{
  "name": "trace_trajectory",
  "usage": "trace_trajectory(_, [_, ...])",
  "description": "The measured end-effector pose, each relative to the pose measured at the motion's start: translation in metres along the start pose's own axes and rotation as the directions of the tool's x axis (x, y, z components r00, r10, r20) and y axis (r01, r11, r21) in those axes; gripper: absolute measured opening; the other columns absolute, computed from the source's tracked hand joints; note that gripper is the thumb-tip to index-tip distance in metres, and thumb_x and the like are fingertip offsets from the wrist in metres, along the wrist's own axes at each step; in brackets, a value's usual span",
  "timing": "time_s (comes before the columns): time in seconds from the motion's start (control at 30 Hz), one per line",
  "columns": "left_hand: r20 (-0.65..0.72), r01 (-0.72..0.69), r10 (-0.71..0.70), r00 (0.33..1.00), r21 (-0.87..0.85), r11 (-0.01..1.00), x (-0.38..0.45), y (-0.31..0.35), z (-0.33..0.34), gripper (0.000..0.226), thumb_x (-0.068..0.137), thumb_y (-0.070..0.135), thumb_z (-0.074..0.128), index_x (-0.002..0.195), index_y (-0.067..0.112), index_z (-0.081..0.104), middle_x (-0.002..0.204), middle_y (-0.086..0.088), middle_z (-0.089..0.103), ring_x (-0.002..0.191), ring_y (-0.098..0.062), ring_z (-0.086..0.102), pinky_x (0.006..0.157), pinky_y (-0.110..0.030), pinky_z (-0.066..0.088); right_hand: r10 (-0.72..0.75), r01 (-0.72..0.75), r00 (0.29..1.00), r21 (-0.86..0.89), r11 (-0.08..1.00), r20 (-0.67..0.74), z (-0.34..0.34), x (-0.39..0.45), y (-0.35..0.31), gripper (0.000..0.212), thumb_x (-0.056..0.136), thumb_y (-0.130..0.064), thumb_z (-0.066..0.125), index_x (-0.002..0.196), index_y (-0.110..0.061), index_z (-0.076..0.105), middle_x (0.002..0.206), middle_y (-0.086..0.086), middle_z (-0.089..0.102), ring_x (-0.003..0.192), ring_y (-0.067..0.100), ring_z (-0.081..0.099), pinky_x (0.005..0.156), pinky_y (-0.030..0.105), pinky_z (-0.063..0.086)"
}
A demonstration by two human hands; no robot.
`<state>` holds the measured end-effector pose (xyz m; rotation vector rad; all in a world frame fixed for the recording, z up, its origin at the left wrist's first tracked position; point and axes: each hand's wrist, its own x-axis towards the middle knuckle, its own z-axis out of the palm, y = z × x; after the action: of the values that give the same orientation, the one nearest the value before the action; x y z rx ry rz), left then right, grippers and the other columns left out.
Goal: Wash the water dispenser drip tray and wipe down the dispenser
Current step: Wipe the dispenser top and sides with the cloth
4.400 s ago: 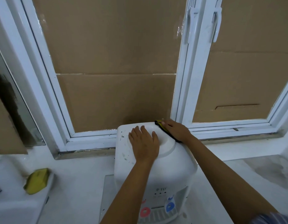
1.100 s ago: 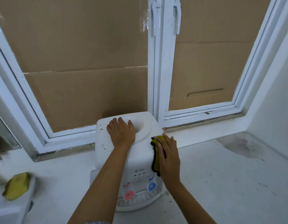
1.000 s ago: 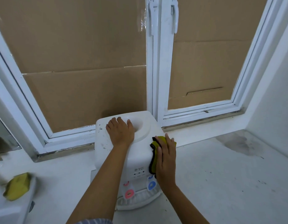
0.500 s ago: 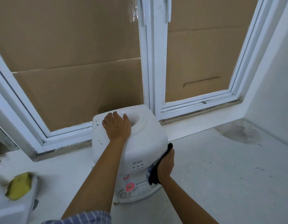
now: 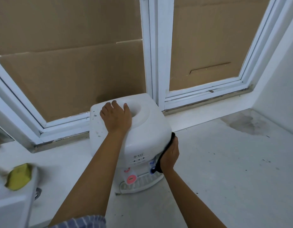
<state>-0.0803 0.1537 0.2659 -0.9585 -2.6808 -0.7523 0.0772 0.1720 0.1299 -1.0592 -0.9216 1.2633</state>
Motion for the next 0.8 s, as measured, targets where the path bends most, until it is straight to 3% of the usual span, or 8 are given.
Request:
trace_trajectory(0.07, [-0.015,-0.028,0.028,1.0,0.004,1.0,-0.004,0.003,0.0,0.055,0.099,0.04,0.035,0.141,0.004,0.038,0.147,-0.021,0.036,0.137,-0.036,0.03,0.116,-0.048,0.02,0.092,-0.092,0.996,0.008,0.996,-0.013,-0.005,0.001,0.016,0.036,0.107,-0.03,0.033,0.101,-0.044,0.066,0.101,-0.028,0.068,0.096,-0.01,0.061,0.089,0.019,0.044])
trace_trajectory(0.2, [-0.11,-0.144,0.137,0.984,-0.057,0.988,-0.01,0.005,-0.003,0.048,0.099,0.034,0.04,0.139,0.009,0.041,0.145,-0.016,0.041,0.136,-0.032,0.033,0.117,-0.043,0.023,0.142,-0.143,0.99,-0.083,0.986,-0.022,-0.015,0.006,0.05,0.038,0.108,-0.024,0.029,0.136,-0.019,0.054,0.137,0.0,0.056,0.126,0.016,0.05,0.089,0.005,0.032])
trace_trajectory(0.33, [-0.129,-0.24,0.225,0.966,-0.117,0.964,-0.031,0.011,-0.013,0.049,0.097,0.037,0.046,0.138,0.011,0.042,0.146,-0.014,0.039,0.139,-0.031,0.029,0.119,-0.046,0.019,0.277,-0.275,0.961,-0.119,0.954,0.004,-0.023,0.012,0.081,0.047,0.102,-0.049,0.03,0.135,-0.029,0.056,0.136,0.0,0.058,0.124,0.021,0.052,0.109,0.035,0.039])
trace_trajectory(0.4, [-0.143,-0.338,0.319,0.937,-0.141,0.931,-0.057,0.017,-0.012,0.049,0.096,0.038,0.045,0.136,0.01,0.045,0.144,-0.016,0.042,0.139,-0.033,0.031,0.116,-0.052,0.024,0.37,-0.367,0.929,-0.102,0.925,0.013,-0.029,0.02,0.11,0.056,0.087,-0.069,0.036,0.127,-0.037,0.06,0.128,-0.002,0.062,0.119,0.023,0.056,0.107,0.049,0.043])
trace_trajectory(0.53, [-0.126,-0.484,0.497,0.858,0.119,0.867,-0.092,0.022,0.008,0.055,0.096,0.046,0.035,0.138,0.011,0.046,0.147,-0.016,0.043,0.138,-0.036,0.038,0.115,-0.055,0.026,0.529,-0.529,0.848,0.012,0.848,0.038,-0.034,0.034,0.163,0.06,0.068,-0.085,0.049,0.113,-0.049,0.064,0.121,-0.003,0.065,0.116,0.028,0.059,0.099,0.05,0.05])
trace_trajectory(0.63, [-0.13,-0.453,0.482,0.867,0.202,0.869,-0.095,0.025,0.011,0.06,0.099,0.049,0.025,0.145,0.012,0.039,0.154,-0.016,0.032,0.142,-0.036,0.029,0.116,-0.055,0.022,0.602,-0.603,0.798,0.023,0.798,0.023,-0.027,0.014,0.101,0.051,0.076,-0.072,0.051,0.113,-0.04,0.064,0.122,0.001,0.063,0.116,0.029,0.057,0.101,0.049,0.048])
trace_trajectory(0.73, [-0.134,-0.48,0.527,0.839,0.274,0.833,-0.102,0.026,0.018,0.059,0.104,0.045,0.019,0.15,0.009,0.029,0.157,-0.017,0.022,0.146,-0.037,0.019,0.115,-0.056,0.022,0.339,-0.329,0.939,-0.136,0.934,0.055,-0.018,-0.014,0.045,0.05,0.097,-0.042,0.047,0.142,-0.021,0.041,0.141,0.001,0.051,0.129,0.023,0.048,0.112,0.042,0.038])
trace_trajectory(0.8, [-0.137,-0.501,0.551,0.823,0.282,0.818,-0.103,0.025,0.021,0.056,0.105,0.04,0.019,0.151,0.008,0.024,0.158,-0.018,0.019,0.146,-0.037,0.016,0.115,-0.056,0.022,0.134,-0.126,0.985,-0.077,0.989,0.109,-0.012,-0.028,0.029,0.041,0.105,-0.034,0.035,0.145,-0.028,0.036,0.137,-0.011,0.056,0.128,0.011,0.052,0.111,0.041,0.04])
